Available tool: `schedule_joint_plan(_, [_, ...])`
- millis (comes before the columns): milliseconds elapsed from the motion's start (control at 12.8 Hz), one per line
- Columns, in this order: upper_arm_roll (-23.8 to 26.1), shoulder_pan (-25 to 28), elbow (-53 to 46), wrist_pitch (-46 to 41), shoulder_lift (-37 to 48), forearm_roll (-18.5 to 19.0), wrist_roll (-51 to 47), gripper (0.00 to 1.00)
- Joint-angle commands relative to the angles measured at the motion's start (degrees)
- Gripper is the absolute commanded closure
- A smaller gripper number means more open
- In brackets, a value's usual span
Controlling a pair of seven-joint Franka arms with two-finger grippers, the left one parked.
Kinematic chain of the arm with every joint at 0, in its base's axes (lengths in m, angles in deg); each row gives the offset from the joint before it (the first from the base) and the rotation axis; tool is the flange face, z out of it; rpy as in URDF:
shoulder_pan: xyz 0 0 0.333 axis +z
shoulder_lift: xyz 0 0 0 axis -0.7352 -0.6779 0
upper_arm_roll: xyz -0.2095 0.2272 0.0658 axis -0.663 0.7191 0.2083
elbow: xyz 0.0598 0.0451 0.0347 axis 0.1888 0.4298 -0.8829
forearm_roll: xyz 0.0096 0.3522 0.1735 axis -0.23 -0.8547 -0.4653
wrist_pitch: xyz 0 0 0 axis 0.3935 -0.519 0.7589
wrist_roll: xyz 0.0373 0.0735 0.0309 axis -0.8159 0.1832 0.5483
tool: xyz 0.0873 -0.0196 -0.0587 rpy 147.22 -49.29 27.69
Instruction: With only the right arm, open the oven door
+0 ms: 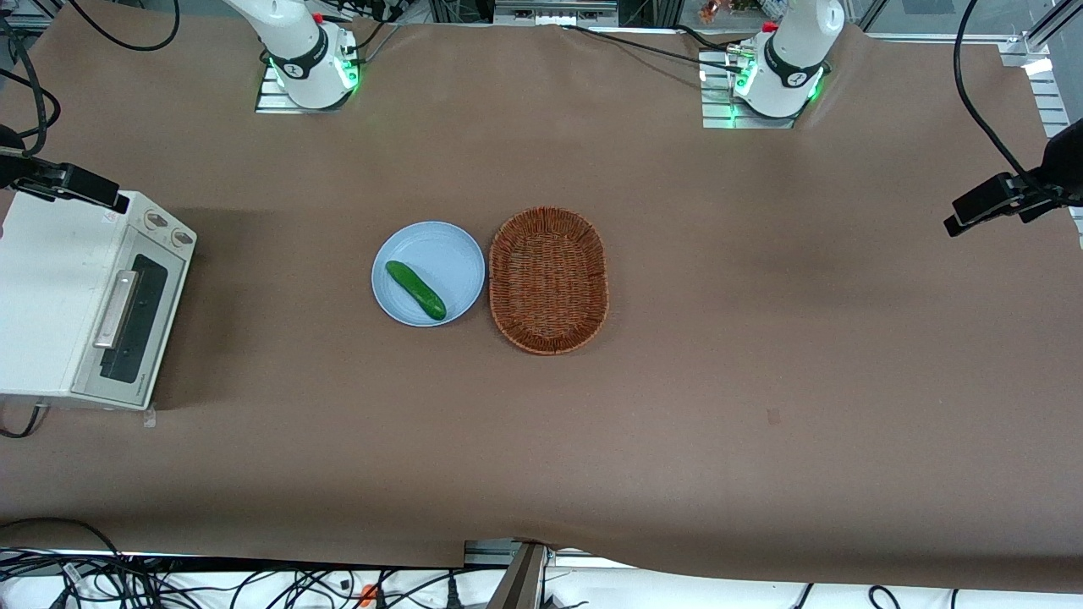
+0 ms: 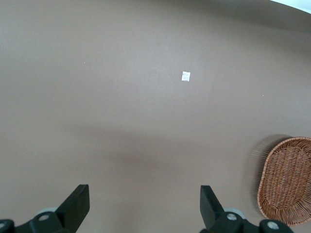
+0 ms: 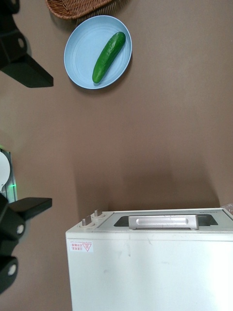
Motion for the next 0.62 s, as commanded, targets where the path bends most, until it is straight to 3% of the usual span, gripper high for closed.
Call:
schedule_joint_plan(0, [0.64, -1.05, -0.92, -0.58, 0.04, -1.95, 1.0, 0.0])
schedule_joint_plan(546, [0.73, -0.88, -0.66, -0.93, -0.84, -2.04, 0.92, 0.0])
